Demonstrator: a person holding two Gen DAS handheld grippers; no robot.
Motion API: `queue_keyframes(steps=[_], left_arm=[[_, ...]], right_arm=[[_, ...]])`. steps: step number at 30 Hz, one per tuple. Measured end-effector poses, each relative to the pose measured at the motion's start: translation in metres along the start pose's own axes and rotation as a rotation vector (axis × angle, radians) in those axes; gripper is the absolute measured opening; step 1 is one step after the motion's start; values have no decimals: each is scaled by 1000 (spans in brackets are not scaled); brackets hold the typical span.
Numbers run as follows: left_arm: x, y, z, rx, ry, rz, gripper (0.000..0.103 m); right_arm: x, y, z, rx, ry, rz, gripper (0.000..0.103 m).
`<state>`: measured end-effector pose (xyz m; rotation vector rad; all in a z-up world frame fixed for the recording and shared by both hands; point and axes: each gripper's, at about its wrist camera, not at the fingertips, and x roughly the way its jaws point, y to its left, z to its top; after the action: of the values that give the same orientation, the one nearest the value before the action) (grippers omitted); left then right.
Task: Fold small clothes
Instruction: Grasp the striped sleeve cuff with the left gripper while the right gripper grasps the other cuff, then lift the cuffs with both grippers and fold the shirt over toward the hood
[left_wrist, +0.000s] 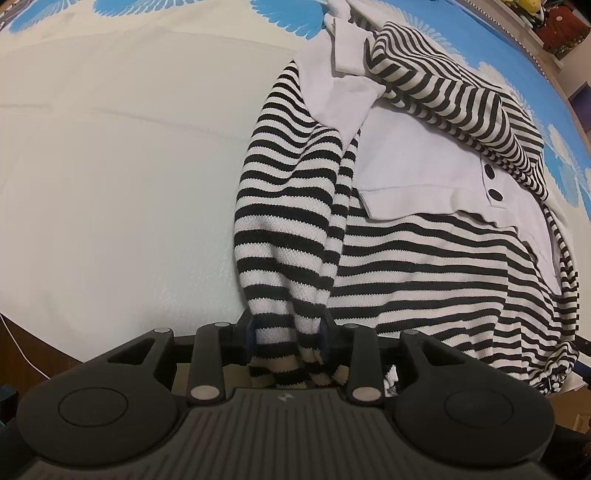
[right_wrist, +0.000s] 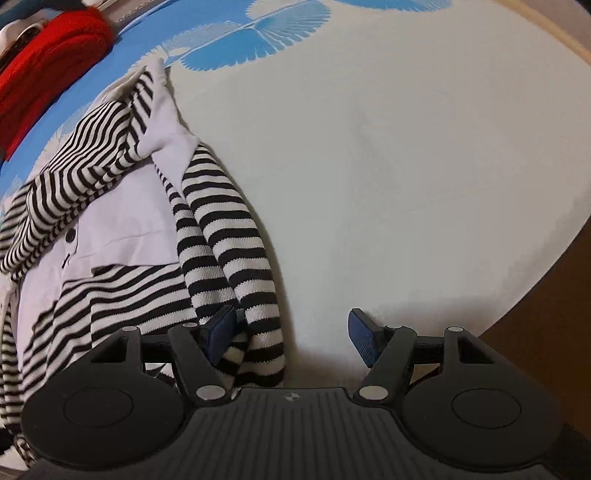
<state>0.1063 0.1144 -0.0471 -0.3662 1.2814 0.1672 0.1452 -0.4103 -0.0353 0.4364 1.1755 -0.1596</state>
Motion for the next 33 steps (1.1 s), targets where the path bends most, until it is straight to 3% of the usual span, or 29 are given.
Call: queue_keyframes(steps=[4, 9, 16, 21, 24, 26, 27, 33], left_arm=[[-4, 3, -1, -15, -7, -23, 37], [-6, 7, -3, -38, 11, -56, 37], [-5, 10, -6, -44, 36, -48, 44], [-1, 13, -8, -51, 46, -45, 46], [0, 11, -9, -36, 41, -44, 45], [-4, 9, -11, -18, 14, -60, 23], [-9, 8, -11, -13, -9, -76, 10], [-58, 1, -15, 101, -185, -105, 8]], right_arm=[[-12, 2, 1, 22, -52, 76, 68], [2, 8, -4, -1, 56, 114, 68], [6, 17, -12, -53, 103, 84, 67], [5, 18, -15, -60, 105, 95, 48], [5, 20, -19, -82, 110, 106, 28], [3, 22, -20, -96, 102, 119, 13], [1, 23, -20, -94, 91, 125, 11], [-42, 23, -11, -118, -60, 209, 6]])
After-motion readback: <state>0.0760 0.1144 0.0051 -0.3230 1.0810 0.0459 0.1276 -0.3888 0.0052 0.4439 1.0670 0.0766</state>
